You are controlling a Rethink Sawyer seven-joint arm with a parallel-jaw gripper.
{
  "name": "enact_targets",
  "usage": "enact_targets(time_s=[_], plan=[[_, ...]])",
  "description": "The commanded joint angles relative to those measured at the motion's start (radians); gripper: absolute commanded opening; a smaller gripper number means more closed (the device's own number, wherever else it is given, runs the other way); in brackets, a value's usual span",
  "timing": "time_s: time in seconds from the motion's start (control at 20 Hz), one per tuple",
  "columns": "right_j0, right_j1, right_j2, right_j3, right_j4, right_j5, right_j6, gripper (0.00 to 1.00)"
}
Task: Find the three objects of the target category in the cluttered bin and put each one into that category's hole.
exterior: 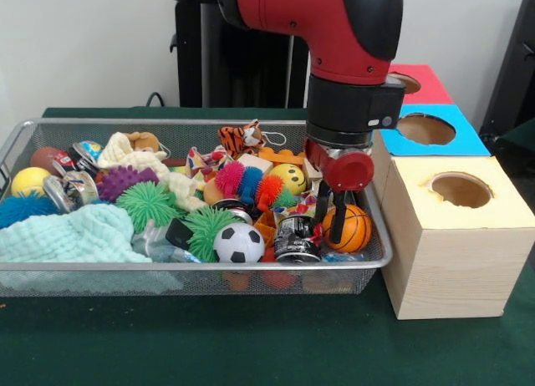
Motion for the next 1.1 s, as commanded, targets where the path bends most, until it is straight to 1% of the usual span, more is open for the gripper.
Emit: enact_targets(time_s=[0.05,0.3,0.4,0.6,0.65,0.8,0.9,1.1], plan=[[-0.038,0.079,0.130,0.016,0.036,-0.063,0.144,1.00],[-0.050,0.077,0.147,0.018,0.037,-0.074,0.145,1.00],[-0.074,0.074,0.177,0.021,0.026,-0.086,0.138,1.00],[-0.089,0.069,0.199,0.015,0.021,-0.098,0.137,1.00],[-0.103,0.066,0.215,0.014,0.015,-0.099,0.130,1.00],[-0.113,0.048,0.231,0.014,0.018,-0.069,0.121,1.00],[-0.099,0.033,0.223,0.018,0.032,-0.053,0.132,1.00],[-0.101,0.017,0.232,0.018,0.031,-0.036,0.124,1.00]])
